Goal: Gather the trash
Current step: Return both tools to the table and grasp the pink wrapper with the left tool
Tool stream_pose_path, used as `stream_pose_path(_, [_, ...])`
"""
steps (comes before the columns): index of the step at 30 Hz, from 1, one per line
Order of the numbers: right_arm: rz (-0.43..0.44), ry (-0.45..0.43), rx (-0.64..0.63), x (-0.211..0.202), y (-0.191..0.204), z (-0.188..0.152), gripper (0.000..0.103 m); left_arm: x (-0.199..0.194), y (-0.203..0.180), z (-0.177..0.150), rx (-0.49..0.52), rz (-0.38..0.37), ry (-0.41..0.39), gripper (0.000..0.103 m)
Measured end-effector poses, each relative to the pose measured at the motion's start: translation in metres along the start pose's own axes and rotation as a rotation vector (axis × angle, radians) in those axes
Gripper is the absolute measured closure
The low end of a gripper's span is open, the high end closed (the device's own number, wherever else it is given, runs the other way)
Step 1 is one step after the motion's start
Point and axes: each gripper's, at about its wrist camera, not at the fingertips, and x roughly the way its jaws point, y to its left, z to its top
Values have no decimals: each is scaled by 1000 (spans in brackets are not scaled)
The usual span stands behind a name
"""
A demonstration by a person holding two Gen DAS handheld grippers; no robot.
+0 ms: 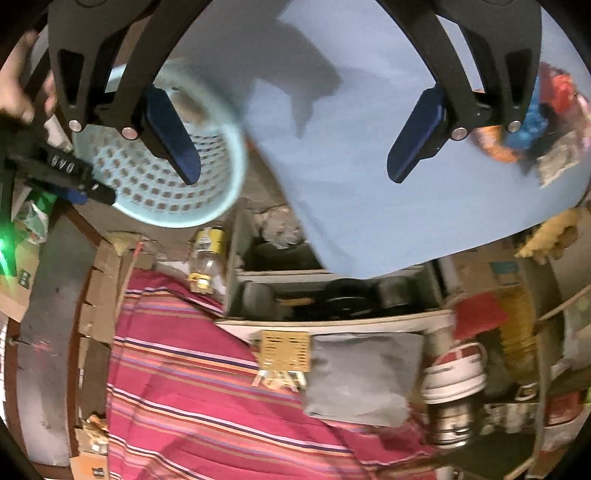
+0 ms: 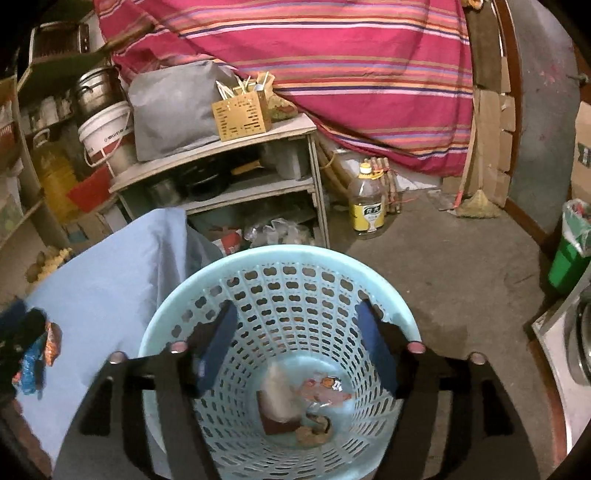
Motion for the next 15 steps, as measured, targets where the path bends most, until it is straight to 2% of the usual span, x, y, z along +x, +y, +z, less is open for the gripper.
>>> stream_pose_path(3, [4,-27,-9,-13,16,-1,22,-18,33,-8,-15,57,-12,5])
stream_pose_path(6, [26,-44,-20,-24,33,-3,19,-35,66,-15,-36,111,-23,5])
stream_pose_path(8, [38,-57,-49,-32,54,-5,19,-47,91,-20,-49,154,-26,5])
stream_pose_path(11, [53,-69,-90,-39,84,-9,12,-64,125,-29,-63,216,-29,5])
stream_pose_path(15, [75,-92,-163,-46,128,-18,11,-81,174,-43,-93,304,-22,5])
